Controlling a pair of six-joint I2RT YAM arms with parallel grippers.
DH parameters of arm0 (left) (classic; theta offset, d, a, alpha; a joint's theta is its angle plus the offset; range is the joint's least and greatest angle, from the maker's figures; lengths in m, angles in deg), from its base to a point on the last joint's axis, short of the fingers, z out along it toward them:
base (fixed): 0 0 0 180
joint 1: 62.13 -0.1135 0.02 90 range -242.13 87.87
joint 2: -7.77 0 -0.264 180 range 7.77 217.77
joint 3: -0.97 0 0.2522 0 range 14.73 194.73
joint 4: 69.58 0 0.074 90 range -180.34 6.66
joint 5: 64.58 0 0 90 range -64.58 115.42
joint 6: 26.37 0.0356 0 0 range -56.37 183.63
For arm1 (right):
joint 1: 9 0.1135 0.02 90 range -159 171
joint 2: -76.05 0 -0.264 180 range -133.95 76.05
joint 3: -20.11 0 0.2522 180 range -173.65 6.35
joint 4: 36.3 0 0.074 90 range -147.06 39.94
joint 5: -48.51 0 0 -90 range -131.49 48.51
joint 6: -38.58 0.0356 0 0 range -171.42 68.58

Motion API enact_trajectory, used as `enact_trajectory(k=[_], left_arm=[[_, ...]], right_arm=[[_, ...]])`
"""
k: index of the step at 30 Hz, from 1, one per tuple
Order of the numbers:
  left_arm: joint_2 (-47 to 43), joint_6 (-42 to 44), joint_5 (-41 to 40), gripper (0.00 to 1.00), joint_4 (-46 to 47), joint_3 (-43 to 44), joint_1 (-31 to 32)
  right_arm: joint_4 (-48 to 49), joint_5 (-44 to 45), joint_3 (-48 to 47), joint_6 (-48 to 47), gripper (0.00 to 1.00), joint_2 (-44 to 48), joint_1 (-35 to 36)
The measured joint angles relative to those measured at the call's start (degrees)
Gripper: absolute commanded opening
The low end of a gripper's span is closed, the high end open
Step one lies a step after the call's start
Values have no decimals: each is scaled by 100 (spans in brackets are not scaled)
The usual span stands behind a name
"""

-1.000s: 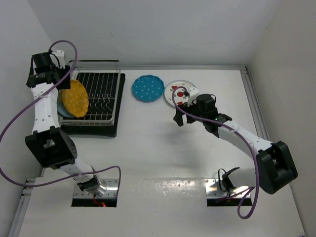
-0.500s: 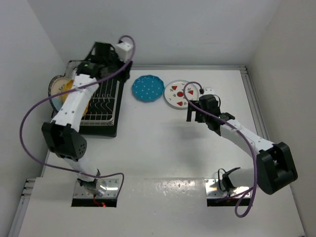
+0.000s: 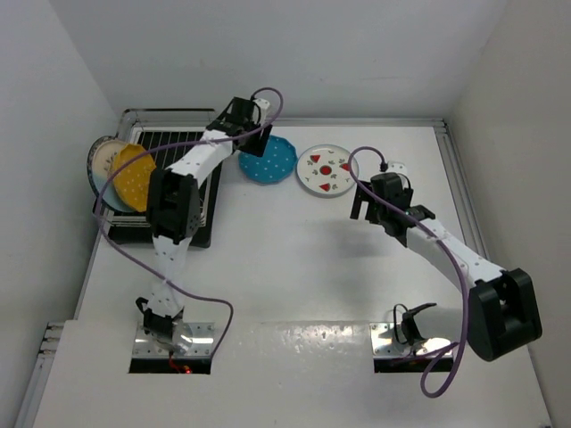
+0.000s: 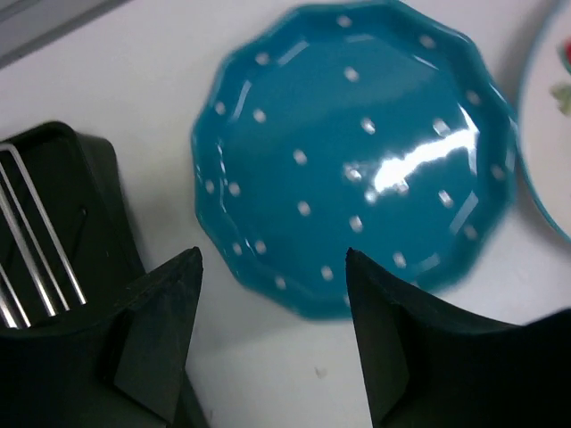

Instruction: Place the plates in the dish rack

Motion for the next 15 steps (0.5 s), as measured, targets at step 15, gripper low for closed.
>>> enact_trajectory(k=[15], left_arm=[[1517,-750,-868,68,669,702,-216]], right_arm=[[221,-339,186,-291,96,33,0]])
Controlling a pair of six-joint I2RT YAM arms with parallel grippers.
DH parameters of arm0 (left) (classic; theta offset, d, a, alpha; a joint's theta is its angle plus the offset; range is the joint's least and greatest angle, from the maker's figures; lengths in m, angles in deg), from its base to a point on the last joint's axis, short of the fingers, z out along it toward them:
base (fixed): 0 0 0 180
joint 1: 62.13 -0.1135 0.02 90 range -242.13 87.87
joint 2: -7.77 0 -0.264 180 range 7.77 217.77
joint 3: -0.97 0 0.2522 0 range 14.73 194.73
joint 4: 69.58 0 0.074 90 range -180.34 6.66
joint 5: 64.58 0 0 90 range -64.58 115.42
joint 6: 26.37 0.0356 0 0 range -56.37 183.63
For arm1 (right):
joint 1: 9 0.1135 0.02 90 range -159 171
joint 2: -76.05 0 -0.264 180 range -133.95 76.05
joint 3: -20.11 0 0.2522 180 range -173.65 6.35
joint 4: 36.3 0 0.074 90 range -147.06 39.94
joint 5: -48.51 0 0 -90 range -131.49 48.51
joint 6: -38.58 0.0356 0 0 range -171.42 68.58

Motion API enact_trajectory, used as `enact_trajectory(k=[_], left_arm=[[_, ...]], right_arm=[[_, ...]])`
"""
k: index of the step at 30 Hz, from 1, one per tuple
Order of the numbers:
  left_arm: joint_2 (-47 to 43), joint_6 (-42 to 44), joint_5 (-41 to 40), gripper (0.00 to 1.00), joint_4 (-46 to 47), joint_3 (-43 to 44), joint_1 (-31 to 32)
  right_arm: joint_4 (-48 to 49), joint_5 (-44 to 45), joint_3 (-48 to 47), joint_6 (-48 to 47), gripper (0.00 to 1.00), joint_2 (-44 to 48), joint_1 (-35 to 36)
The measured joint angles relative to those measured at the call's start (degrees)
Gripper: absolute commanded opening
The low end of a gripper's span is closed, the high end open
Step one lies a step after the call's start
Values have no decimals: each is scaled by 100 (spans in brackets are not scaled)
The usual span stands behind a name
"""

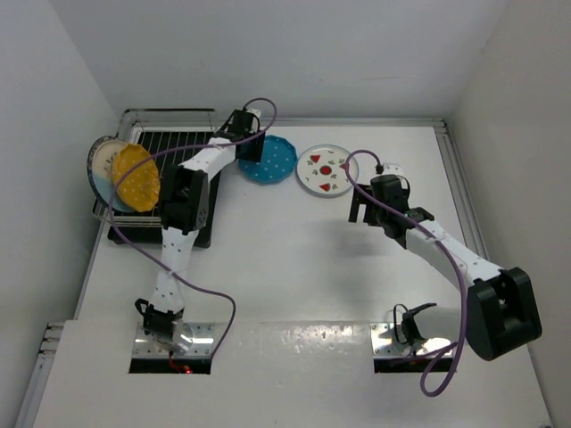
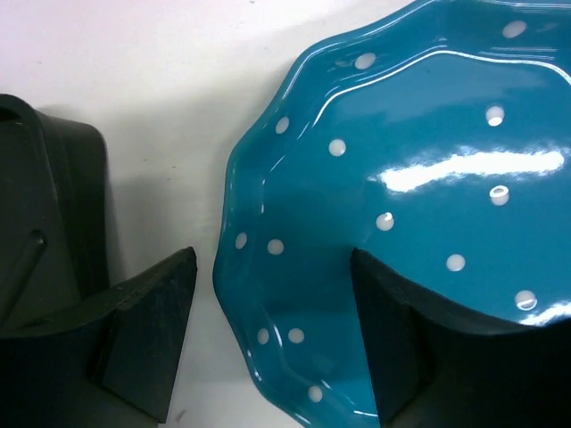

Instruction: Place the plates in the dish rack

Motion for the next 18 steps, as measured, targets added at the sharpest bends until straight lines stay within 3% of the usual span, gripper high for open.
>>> enact_trajectory(k=[2,3,6,7,8,13,18], left_arm=[[-2,-98,210,56,15,-22,-57],[-2,-129,323,40,2,-24,-94],[-2,-247,750,16,-63,-50,-264],[-9,-280,960,4,-61,-66,-348],[-22,-345,1169,0,-55,-94,-409],[-201,-433,1716,0,103,-439,-522],[-824,-256,1880,0,164,-1416,-514]], right_arm=[[39,-37,0,15,96,-9,2],[68,-46,0,20,96,-9,4],[98,-44,0,46,95,-7,13],[107,-39,0,57,95,-7,13],[114,-33,0,61,95,2,13],[120,48,46,79,95,267,50],[142,131,151,76,95,669,68]])
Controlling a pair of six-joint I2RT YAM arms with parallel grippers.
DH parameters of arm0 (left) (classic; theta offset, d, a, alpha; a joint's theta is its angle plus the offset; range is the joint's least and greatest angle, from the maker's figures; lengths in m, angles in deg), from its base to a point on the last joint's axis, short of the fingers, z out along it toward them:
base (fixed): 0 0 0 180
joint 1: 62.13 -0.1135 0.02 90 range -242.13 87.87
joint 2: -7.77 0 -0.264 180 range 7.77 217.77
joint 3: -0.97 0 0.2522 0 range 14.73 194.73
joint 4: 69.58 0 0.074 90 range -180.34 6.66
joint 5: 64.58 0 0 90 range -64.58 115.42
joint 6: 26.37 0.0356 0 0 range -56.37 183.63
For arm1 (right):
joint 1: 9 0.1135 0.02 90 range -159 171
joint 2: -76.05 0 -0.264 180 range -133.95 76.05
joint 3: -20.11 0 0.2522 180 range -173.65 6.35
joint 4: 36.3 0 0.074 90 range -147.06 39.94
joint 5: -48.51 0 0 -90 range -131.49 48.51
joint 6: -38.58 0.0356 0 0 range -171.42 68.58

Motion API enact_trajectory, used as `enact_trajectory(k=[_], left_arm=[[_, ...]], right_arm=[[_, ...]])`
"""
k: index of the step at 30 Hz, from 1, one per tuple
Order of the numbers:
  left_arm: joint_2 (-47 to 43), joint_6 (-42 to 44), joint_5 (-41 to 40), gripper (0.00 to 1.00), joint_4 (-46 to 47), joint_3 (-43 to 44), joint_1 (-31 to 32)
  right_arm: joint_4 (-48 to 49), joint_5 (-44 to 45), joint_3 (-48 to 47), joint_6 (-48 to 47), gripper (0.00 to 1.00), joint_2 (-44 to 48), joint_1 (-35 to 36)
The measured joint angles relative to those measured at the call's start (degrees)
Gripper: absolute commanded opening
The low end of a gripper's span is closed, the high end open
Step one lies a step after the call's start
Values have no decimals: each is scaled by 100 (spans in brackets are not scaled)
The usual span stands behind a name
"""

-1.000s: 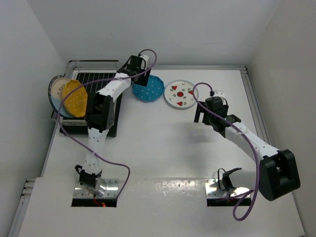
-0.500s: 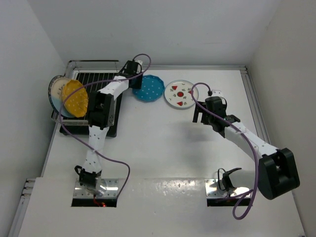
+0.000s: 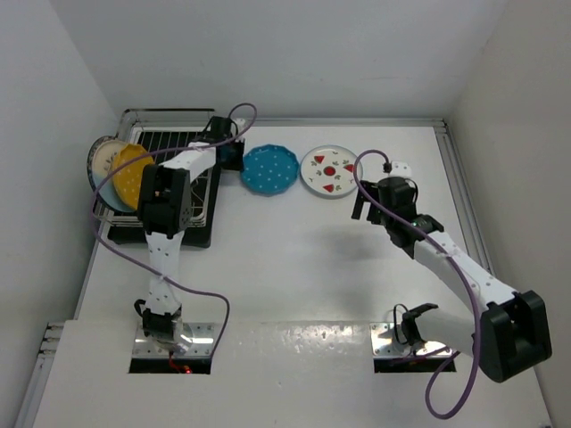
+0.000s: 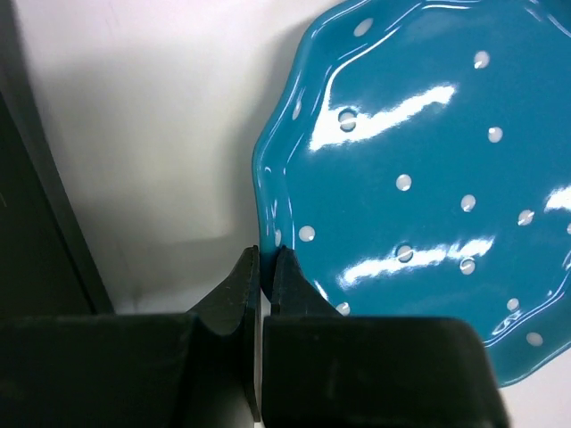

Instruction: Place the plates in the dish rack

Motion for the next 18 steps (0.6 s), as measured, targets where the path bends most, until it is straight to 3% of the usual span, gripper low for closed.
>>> enact_trajectory(k=[7,8,11,18], left_arm=[[-1344,997,212,1,-546,-1878,164],[-1464,1130,273,14,-629,-2044,205],[-1655,1475,367,32,-909,-2315,323],[-1506,1714,656,38,-1346,-2096,387]], right_arm=[[17,170,474,-52,95,621,9],[17,197,522,-66,95,697,9],[22,232,621,-85,95,866,9],[0,247,634,-107,95,977,11]])
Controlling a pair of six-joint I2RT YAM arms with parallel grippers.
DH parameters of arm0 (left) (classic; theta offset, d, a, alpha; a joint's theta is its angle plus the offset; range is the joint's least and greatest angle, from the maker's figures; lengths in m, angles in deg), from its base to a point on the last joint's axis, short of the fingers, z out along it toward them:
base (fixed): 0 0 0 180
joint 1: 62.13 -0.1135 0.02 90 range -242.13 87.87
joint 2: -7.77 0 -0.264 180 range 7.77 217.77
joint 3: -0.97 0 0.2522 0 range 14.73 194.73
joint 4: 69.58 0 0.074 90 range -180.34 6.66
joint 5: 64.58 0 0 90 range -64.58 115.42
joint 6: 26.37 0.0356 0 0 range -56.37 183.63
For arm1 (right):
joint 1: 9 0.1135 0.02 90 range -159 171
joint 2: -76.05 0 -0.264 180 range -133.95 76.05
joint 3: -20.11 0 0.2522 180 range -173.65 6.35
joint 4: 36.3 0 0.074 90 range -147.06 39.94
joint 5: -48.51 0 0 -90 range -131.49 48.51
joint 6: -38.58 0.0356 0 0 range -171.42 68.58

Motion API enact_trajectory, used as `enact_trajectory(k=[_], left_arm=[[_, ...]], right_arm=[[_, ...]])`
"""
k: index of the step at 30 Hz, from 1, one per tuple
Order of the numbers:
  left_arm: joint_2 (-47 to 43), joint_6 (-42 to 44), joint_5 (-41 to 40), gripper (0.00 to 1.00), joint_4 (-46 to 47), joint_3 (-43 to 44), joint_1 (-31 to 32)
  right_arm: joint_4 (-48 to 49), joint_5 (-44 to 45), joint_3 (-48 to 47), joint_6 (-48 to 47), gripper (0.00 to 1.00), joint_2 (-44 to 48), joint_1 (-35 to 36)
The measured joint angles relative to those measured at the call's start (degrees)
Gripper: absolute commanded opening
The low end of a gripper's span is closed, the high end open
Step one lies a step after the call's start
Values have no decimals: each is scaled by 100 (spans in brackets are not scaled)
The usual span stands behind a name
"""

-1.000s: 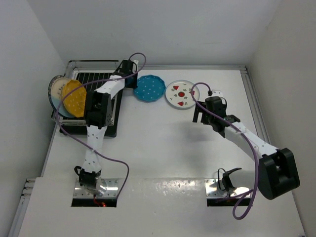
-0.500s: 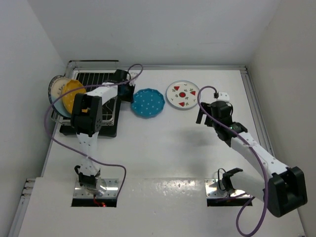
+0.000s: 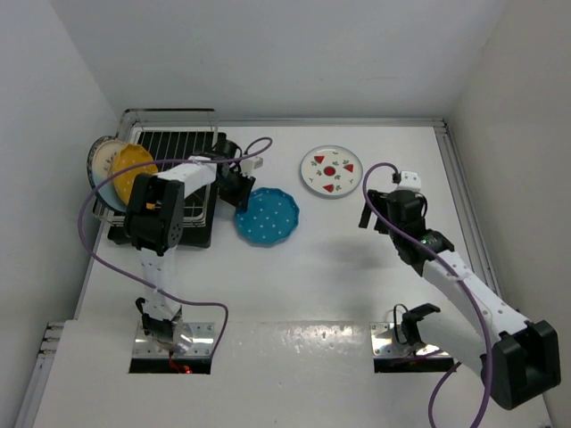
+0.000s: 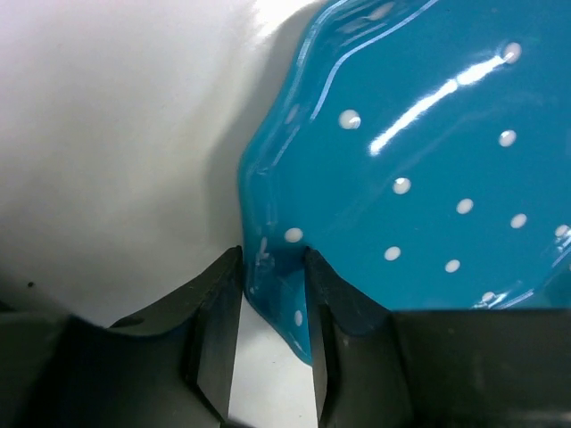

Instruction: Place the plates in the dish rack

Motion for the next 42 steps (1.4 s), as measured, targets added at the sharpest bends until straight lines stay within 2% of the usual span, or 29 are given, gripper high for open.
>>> enact_trajectory(k=[3,5,6,7,15,19,23,27,37,42], left_arm=[[55,83,79,35,-52,55,24],[90,127,127,21,-61,81,24],[116,122,164,3,-59,111,22],[138,114,190,0,-44,157,20],[136,118,610,0,22,168,37],[-44,105,535,0,-483,234,61],[-581,114,94,0,-1060,549,153],[-1040,144,-472,0,-1228,837,260],[-1119,153,-1309,0,-1696,1290,352],[-1134,164,-1419,0,-1784,1768,446]], right_arm=[[-52,26,0,-4,95,114,0],[-85,70,0,-4,95,216,4],[-94,94,0,-2,95,264,4],[-107,116,0,-2,95,323,4],[-208,195,9,4,95,566,4],[-201,216,109,9,94,634,4],[-151,251,238,7,93,691,4],[-22,258,343,-9,93,750,4],[94,264,365,-179,90,870,9],[127,264,365,-221,90,901,9]])
